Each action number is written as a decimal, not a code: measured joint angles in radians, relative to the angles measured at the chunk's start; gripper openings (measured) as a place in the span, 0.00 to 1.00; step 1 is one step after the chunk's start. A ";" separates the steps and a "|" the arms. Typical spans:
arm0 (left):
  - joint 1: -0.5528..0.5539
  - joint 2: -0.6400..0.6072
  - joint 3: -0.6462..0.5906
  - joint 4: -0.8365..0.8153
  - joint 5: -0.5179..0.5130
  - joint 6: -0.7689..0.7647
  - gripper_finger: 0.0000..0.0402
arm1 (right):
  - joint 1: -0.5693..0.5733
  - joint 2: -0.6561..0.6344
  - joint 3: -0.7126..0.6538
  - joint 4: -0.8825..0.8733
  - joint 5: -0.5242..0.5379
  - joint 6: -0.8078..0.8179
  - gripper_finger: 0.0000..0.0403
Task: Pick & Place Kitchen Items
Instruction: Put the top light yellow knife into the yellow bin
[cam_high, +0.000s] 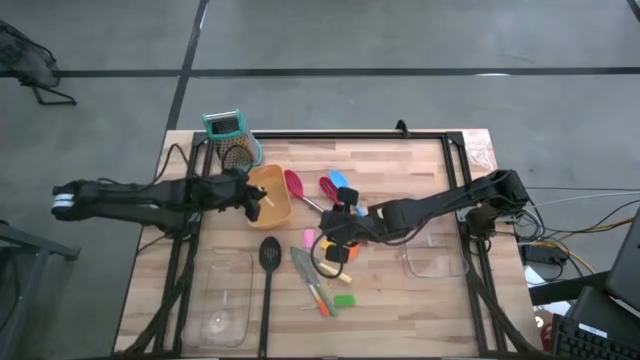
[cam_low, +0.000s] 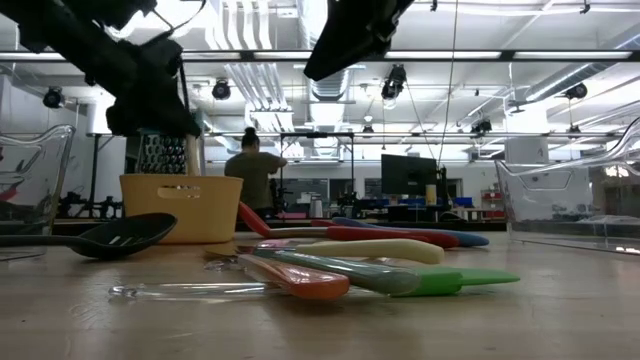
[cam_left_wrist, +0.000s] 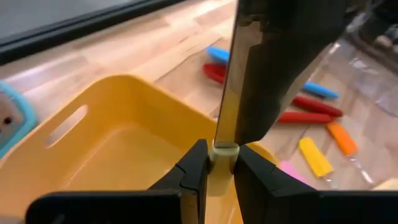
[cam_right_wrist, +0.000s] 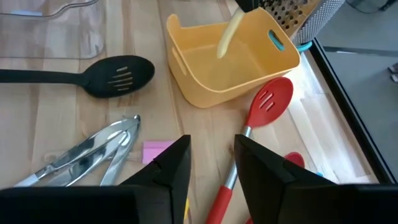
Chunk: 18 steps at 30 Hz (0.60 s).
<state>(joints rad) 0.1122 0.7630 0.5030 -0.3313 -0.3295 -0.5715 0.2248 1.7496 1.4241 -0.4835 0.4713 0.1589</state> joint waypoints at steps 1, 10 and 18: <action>0.007 0.008 0.000 -0.001 0.005 -0.004 0.14 | 0.000 0.000 -0.001 0.000 0.000 0.003 0.28; 0.038 0.096 -0.001 0.090 0.168 0.023 0.14 | 0.009 0.000 -0.003 0.000 0.000 0.007 0.20; 0.041 0.197 -0.002 0.094 0.209 0.002 0.14 | 0.015 0.000 -0.003 0.000 0.000 0.007 0.15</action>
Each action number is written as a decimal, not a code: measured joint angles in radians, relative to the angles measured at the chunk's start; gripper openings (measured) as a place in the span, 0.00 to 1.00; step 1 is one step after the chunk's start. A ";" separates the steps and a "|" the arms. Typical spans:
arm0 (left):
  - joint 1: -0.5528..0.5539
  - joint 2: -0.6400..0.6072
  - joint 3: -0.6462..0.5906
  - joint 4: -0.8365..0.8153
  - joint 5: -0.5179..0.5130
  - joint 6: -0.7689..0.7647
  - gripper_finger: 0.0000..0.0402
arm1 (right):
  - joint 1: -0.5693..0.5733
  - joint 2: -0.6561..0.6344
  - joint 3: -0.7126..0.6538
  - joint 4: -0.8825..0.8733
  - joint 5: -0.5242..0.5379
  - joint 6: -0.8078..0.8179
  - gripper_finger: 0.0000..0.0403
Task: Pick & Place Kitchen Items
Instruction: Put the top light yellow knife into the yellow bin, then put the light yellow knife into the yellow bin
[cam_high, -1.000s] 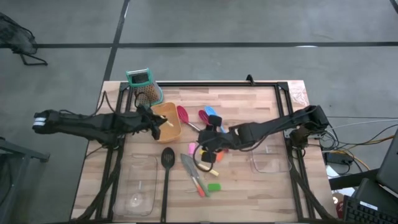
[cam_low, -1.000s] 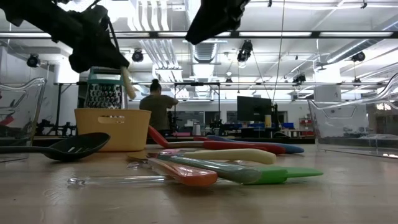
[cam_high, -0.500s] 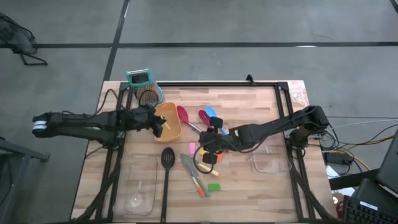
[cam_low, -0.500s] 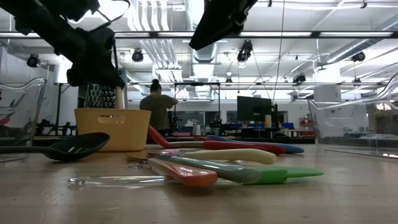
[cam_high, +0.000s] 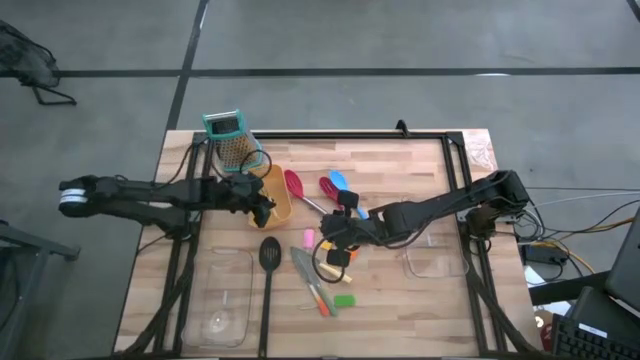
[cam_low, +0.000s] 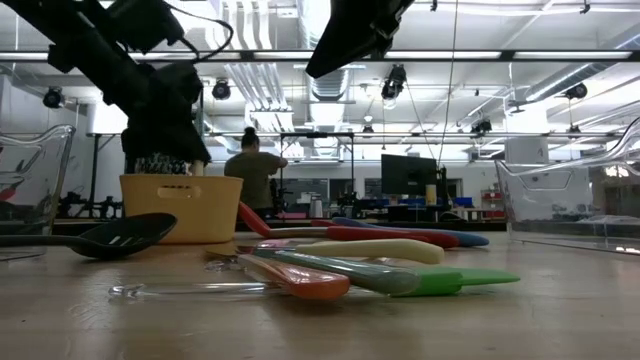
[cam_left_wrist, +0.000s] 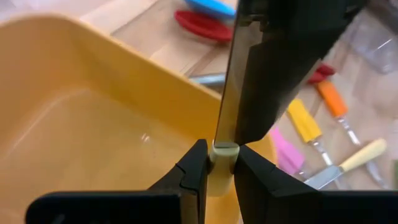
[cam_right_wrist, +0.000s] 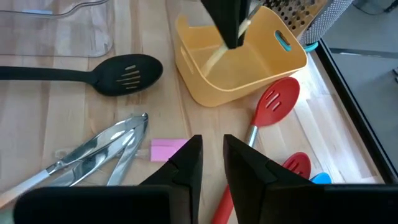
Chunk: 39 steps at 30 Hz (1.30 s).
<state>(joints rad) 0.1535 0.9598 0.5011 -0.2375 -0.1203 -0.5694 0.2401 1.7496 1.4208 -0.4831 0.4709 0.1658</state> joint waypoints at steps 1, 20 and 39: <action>0.000 0.011 0.000 0.000 0.000 -0.001 0.14 | 0.000 0.000 0.000 0.000 0.000 0.000 0.14; 0.000 0.067 0.000 -0.014 -0.008 0.023 0.36 | 0.000 0.000 -0.002 -0.007 0.000 0.007 0.20; -0.102 -0.064 0.006 0.248 0.006 0.163 0.37 | 0.001 0.002 -0.057 -0.060 -0.176 0.135 0.31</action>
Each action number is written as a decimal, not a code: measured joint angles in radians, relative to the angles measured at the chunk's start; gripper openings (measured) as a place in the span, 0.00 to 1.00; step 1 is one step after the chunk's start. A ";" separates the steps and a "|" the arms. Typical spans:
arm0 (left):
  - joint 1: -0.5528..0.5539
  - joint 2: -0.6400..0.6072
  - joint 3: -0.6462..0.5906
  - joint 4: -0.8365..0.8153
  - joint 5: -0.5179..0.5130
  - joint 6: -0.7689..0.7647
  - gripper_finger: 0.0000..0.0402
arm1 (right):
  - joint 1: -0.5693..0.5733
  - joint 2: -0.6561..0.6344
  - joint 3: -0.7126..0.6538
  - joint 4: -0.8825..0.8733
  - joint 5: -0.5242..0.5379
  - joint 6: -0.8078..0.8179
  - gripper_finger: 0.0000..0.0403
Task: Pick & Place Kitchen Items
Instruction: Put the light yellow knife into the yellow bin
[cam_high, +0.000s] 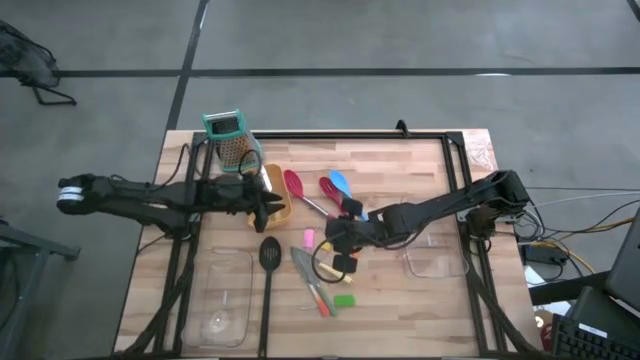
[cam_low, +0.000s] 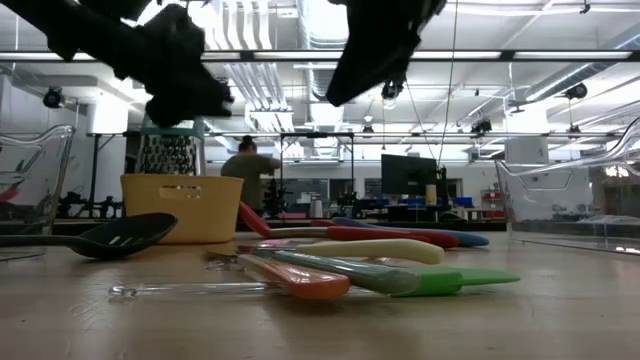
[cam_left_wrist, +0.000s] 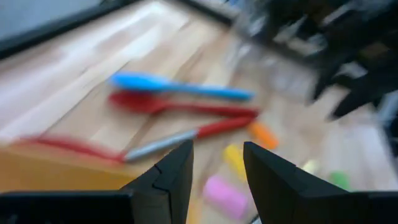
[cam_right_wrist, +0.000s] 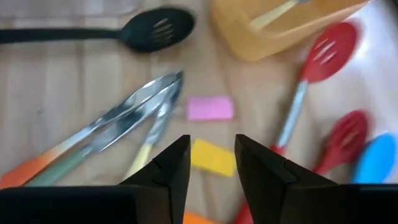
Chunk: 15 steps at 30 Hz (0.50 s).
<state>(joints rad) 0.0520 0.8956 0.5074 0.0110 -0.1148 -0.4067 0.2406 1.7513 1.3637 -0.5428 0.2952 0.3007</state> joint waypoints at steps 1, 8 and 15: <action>-0.023 0.000 -0.005 0.042 0.000 0.017 0.37 | 0.004 0.002 -0.009 0.003 -0.016 0.016 0.32; -0.214 0.026 -0.012 0.322 0.000 0.183 0.37 | 0.057 0.064 -0.058 0.006 -0.037 0.046 0.35; -0.381 0.045 -0.022 0.577 0.000 0.356 0.37 | 0.103 0.123 -0.058 0.068 -0.040 0.099 0.38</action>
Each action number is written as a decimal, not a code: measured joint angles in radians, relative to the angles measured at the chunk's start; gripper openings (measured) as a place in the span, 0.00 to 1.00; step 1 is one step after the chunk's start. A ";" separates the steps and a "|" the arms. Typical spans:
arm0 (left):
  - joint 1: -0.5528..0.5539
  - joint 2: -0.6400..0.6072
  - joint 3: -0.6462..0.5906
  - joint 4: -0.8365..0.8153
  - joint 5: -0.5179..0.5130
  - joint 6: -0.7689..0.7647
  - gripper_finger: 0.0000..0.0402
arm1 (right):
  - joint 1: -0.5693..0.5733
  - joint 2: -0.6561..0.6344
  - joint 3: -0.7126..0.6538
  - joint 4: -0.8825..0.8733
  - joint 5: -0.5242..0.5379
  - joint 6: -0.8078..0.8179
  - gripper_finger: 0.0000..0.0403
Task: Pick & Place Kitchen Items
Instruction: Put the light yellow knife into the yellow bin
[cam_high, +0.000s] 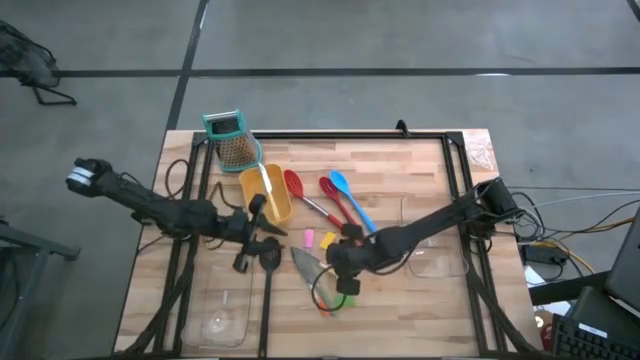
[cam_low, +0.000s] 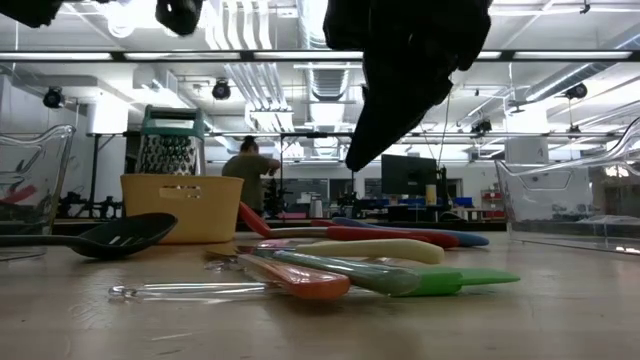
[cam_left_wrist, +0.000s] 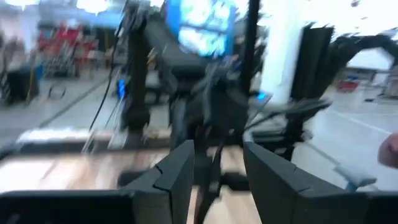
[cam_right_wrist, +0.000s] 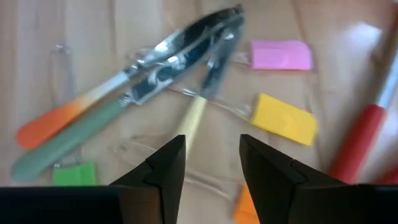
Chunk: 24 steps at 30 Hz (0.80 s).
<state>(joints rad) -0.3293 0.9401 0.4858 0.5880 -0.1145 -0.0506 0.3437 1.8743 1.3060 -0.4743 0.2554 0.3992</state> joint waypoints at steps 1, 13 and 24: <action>-0.016 0.000 0.000 0.022 -0.001 0.016 0.37 | 0.005 0.010 0.000 0.017 0.000 0.000 0.38; -0.069 0.047 0.000 0.071 -0.002 0.035 0.37 | 0.006 0.107 -0.001 0.119 0.007 0.007 0.45; -0.069 0.059 0.000 0.088 -0.002 0.035 0.37 | 0.005 0.116 0.000 0.126 0.012 0.040 0.44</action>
<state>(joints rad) -0.3985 0.9989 0.4854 0.6758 -0.1169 -0.0158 0.3489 1.9902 1.3056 -0.3481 0.2678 0.4393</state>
